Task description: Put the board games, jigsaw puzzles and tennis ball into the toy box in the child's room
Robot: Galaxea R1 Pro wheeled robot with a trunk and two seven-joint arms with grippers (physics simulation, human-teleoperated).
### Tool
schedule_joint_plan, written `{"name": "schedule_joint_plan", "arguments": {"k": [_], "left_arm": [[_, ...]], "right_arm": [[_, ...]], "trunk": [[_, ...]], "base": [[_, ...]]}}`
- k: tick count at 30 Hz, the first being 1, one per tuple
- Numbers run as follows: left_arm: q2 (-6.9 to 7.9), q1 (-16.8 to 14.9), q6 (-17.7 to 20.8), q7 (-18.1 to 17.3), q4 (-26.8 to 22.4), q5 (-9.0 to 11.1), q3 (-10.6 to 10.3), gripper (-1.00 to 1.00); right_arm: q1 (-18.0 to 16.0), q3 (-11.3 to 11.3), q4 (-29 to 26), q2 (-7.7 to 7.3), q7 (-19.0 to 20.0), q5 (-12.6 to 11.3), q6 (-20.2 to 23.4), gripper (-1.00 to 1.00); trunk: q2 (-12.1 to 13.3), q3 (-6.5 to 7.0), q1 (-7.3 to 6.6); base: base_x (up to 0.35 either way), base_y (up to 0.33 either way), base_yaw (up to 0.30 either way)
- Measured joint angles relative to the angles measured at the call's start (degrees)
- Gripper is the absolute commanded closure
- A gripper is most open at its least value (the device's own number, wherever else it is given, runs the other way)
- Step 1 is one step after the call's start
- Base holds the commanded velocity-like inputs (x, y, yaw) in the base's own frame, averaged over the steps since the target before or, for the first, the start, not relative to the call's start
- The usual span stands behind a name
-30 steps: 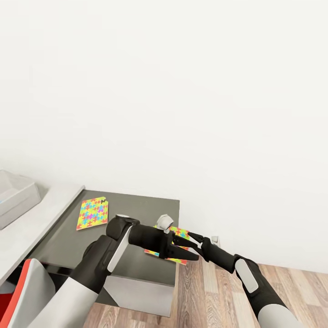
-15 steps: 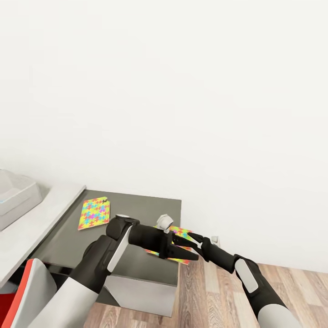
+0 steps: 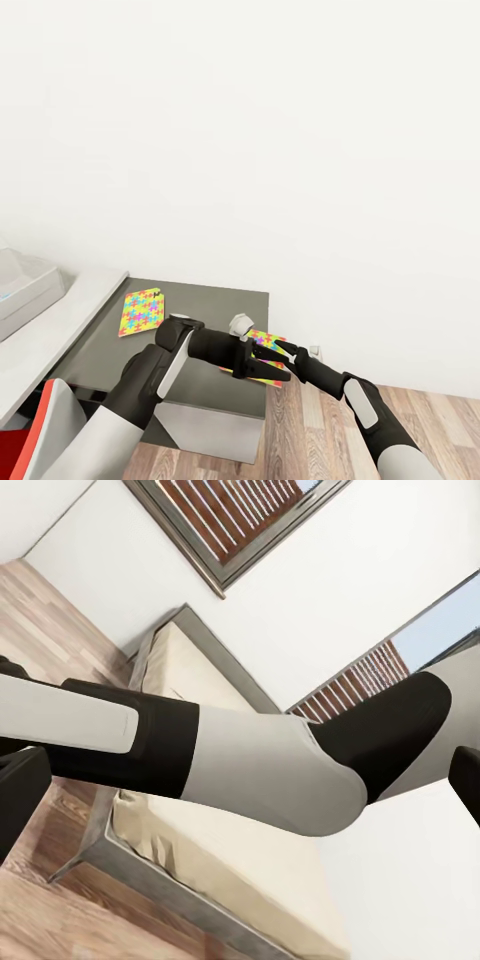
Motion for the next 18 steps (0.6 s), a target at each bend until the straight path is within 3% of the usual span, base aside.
{"name": "schedule_joint_plan", "arguments": {"k": [18], "left_arm": [[0.24, 0.0, 0.0, 0.0, 0.0, 0.0, 0.1, -1.00]], "right_arm": [[0.0, 0.0, 0.0, 0.09, 0.0, 0.0, -0.1, -1.00]], "trunk": [[0.0, 0.00, 0.00]], "base": [[0.000, 0.022, 0.000]]}}
